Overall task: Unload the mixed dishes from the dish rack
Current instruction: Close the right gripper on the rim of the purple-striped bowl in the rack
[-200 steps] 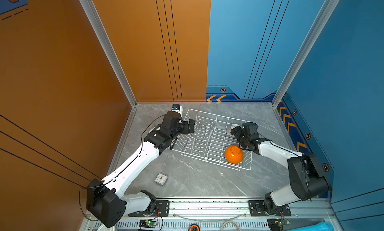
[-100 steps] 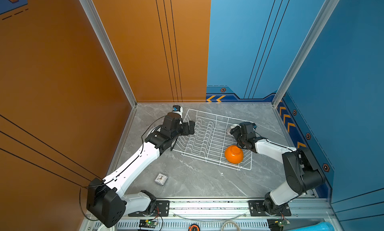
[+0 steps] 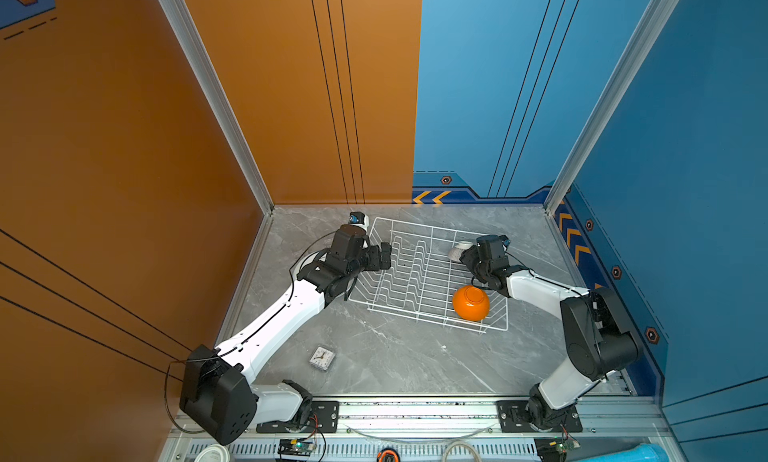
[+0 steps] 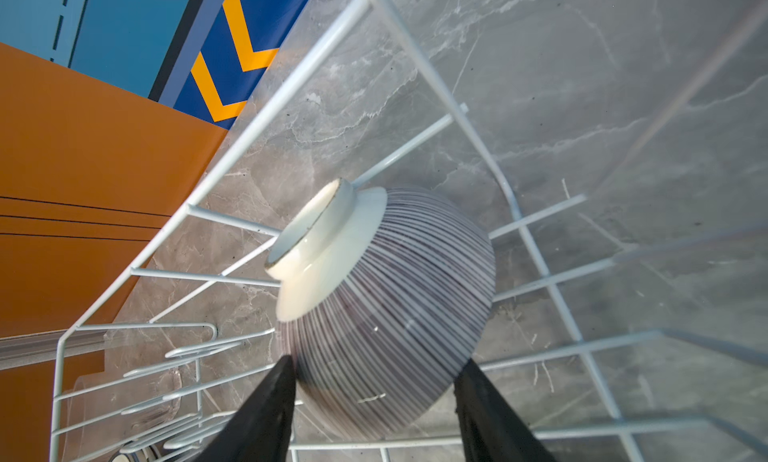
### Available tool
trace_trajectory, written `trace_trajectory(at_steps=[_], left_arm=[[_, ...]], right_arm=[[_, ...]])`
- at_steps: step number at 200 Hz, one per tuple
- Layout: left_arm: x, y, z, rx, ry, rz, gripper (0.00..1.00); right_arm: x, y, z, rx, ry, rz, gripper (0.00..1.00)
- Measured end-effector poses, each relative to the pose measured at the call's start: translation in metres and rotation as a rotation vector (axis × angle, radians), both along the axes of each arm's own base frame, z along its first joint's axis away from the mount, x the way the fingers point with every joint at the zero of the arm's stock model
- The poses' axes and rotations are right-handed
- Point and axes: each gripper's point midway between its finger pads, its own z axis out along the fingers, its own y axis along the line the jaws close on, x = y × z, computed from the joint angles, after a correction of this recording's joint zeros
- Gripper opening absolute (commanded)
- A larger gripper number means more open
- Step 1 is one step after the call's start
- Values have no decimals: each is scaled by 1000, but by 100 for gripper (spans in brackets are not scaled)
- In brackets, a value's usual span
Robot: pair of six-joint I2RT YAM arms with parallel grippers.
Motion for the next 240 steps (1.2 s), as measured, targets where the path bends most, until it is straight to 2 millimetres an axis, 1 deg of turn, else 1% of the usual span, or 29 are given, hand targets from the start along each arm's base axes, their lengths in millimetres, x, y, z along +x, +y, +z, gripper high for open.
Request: trace_trajectory(at_steps=[47,92,110,160,177,198,240], left_arm=[[2,-3,-11,11,27,-6,98],[3,-3,-12,13,30,-6,98],[3,-3,-12,13,30,-6,98],[3,-2,-13,15,33,-5,98],[3,-2,-14,15,34,-5,98],[3,-2,-14,15,34,-5,98],[2,-4,-14,11,36,-12,98]], right_arm=[[5,7,13,-109,-28,46,59],[14,4,25,-158,-62,42,59],[17,3,27,-161,-66,36,59],[24,1,26,-176,-57,28,61],[26,-2,25,-172,-54,19,64],[28,-7,20,-153,-40,7,66],[35,-9,7,-71,-22,-11,65]])
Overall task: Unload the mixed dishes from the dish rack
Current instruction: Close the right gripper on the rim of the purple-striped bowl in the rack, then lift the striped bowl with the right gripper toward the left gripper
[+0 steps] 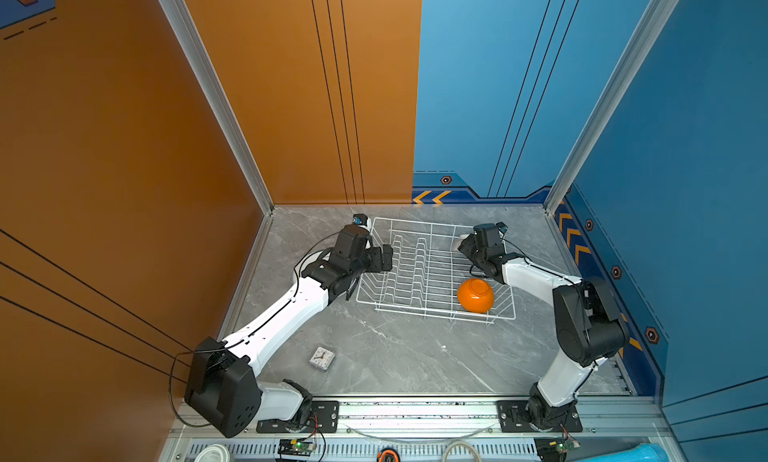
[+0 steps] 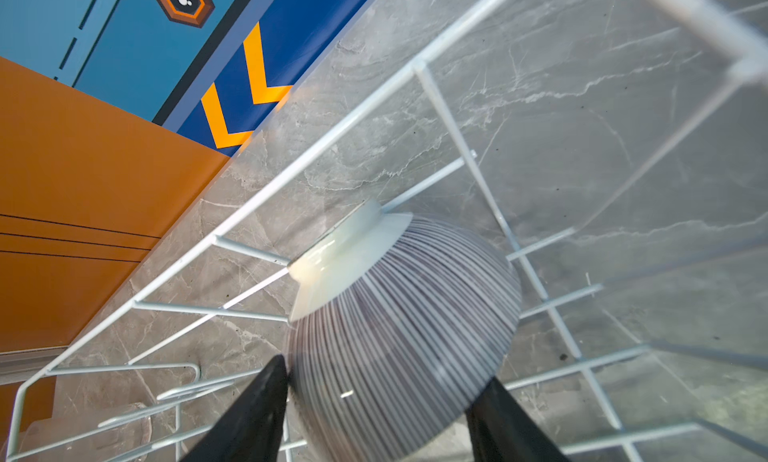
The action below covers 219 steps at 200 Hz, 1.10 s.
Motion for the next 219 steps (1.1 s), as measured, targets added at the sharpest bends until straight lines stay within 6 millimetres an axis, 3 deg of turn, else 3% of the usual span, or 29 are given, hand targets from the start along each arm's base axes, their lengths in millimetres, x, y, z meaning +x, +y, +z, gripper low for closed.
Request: trace_trajectory(at_steps=[46,143,184,219], left_arm=[[-1,0,-1,-1,5,-4,98],[-2,0,-3,0,13,-4,98],[-1,-1,-6,4,23,-7,98],[-1,0,-10,10,33,-5,98]], right_arm=[[5,5,-2,40,-13,2,47],[17,1,13,-62,-82,-17,33],[19,-12,17,-112,-101,-74,33],[19,-23,17,-123,-131,-146,43]])
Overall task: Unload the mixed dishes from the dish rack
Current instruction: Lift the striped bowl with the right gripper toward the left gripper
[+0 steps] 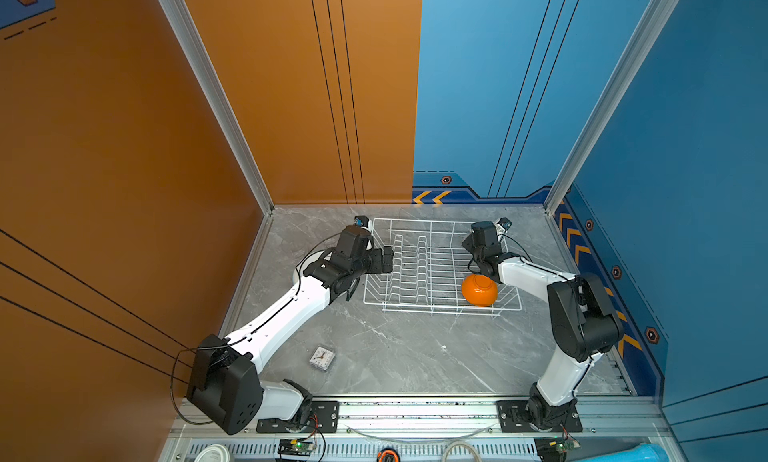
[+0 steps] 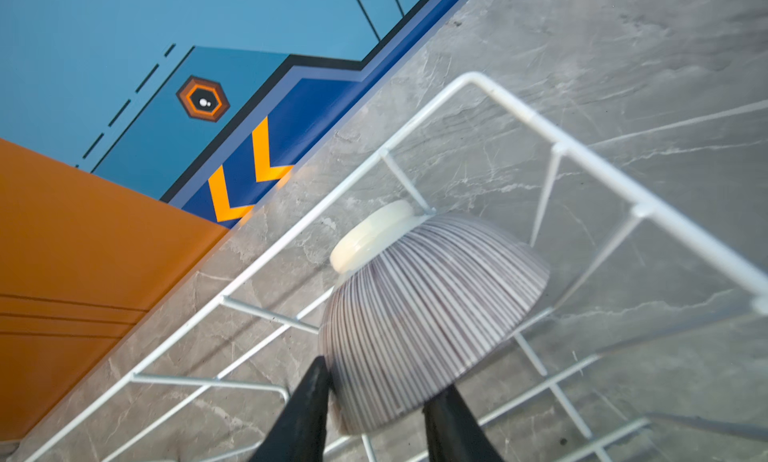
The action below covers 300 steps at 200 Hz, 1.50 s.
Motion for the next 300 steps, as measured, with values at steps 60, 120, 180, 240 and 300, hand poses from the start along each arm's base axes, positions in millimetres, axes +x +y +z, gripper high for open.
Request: trace_trajectory(at_steps=[60,120,180,240,300], left_arm=[[0,-1,-1,-1,5,-6,98],[0,2,-3,2,10,-1,98],[0,2,-3,3,12,-1,98],[0,2,-3,3,12,-2,98],[0,1,-3,0,14,-6,98]], right_arm=[[1,-8,0,25,-40,-64,50],[22,-2,-22,111,-28,-55,47],[33,9,-6,122,-72,-14,21],[26,13,-7,74,-28,25,10],[16,23,3,50,25,97,0]])
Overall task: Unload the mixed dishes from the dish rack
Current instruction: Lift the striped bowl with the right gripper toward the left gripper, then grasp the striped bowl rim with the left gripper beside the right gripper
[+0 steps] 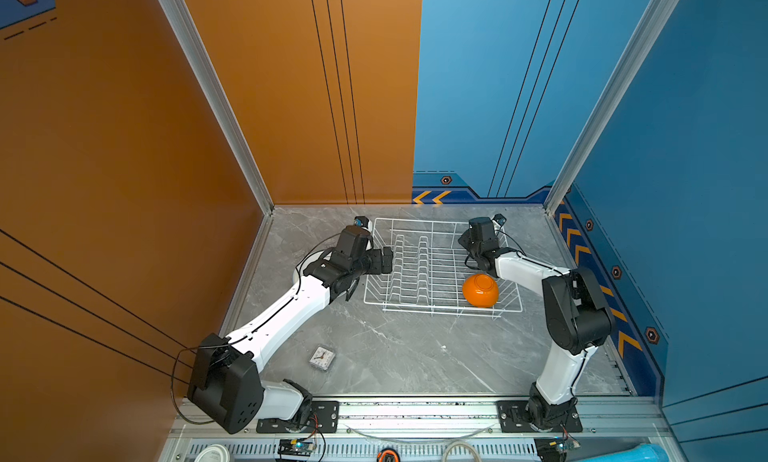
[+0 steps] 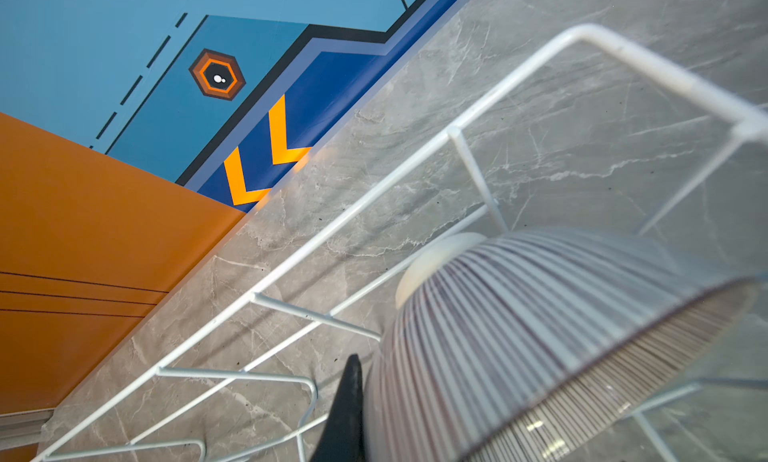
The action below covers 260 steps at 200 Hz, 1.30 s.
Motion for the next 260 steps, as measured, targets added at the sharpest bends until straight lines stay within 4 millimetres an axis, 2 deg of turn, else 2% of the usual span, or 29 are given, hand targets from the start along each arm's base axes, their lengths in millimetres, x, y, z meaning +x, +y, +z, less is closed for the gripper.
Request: trace_trajectory(at_steps=[37,83,106,134,155,184,208,229,245,251,260], left_arm=[[-1,-1,0,-4,2,-6,98],[-1,6,2,-5,5,9,98],[1,18,12,-25,-14,41,98],[-5,21,20,-64,-27,41,98],[-12,15,14,-88,-32,6,98],[-17,8,-6,-113,-38,-30,98],[-19,-4,-13,-138,-77,-68,98],[-22,-23,-7,-157,-158,-129,100],[-26,-40,3,-163,-248,-192,96],[-28,-48,8,-167,-283,-215,93],[-31,-56,14,-168,-339,-247,83]], right_arm=[[-1,20,20,18,4,88,0],[-10,71,54,51,-23,285,0],[-19,94,60,98,-22,381,0],[-27,110,64,148,-14,459,0],[-34,116,75,187,-20,488,0],[-46,122,108,238,-68,496,0],[-57,130,129,286,-96,499,0],[-65,138,139,340,-97,496,0],[-70,145,142,381,-88,492,0],[-72,148,142,395,-82,490,0],[-74,152,143,415,-76,488,0]])
